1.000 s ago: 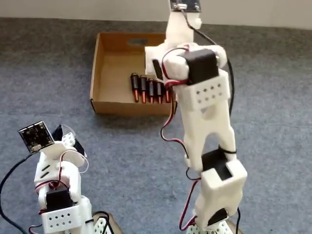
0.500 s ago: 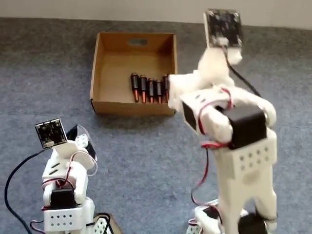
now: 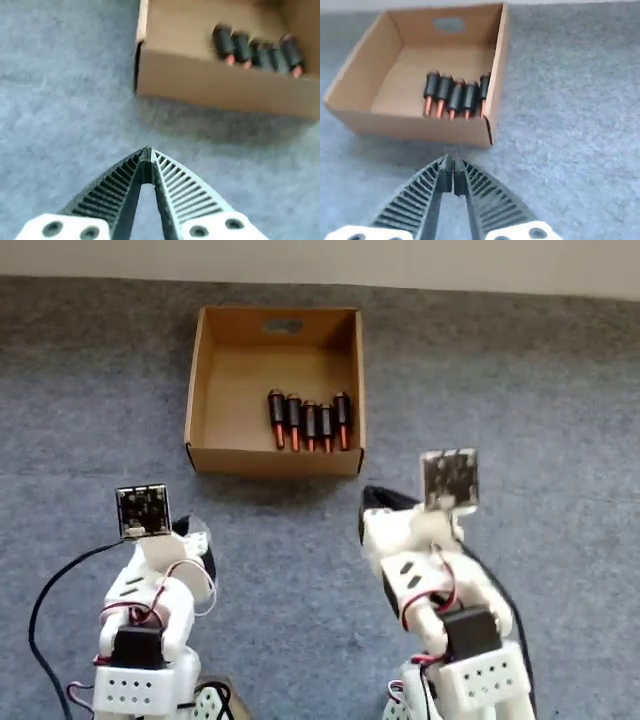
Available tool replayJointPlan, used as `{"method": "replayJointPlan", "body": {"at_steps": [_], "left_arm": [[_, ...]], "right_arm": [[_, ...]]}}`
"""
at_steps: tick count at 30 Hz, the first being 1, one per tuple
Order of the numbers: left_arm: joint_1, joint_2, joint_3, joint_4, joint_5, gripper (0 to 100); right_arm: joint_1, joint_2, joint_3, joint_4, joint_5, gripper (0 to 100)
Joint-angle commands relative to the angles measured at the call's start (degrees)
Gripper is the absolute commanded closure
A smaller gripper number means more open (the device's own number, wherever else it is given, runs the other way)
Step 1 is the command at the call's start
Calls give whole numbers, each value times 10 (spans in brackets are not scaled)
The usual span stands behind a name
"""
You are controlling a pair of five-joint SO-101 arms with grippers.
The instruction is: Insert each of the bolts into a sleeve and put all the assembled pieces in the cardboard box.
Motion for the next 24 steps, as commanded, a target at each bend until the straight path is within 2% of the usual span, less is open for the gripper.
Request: {"method": "replayJointPlan", "body": {"at_steps": [1, 3, 6, 9, 14, 19, 24], "left_arm": [[-51, -7, -17, 77, -109, 992], [-73, -7, -23, 102, -138, 992], [-79, -7, 0, 120, -141, 992], [-81, -7, 8, 129, -141, 990], [-81, -5, 8, 190, -141, 990], [-81, -5, 8, 209, -141, 991], [-81, -5, 8, 209, -141, 991]], "right_arm": [[5, -105, 95, -15, 51, 989], [5, -159, 150, -15, 53, 989], [5, -234, 219, -16, 55, 989], [5, -232, 267, -16, 55, 989], [6, -217, 324, -9, 54, 989], [47, -218, 320, 40, 55, 989], [96, -223, 320, 176, 55, 989]]}}
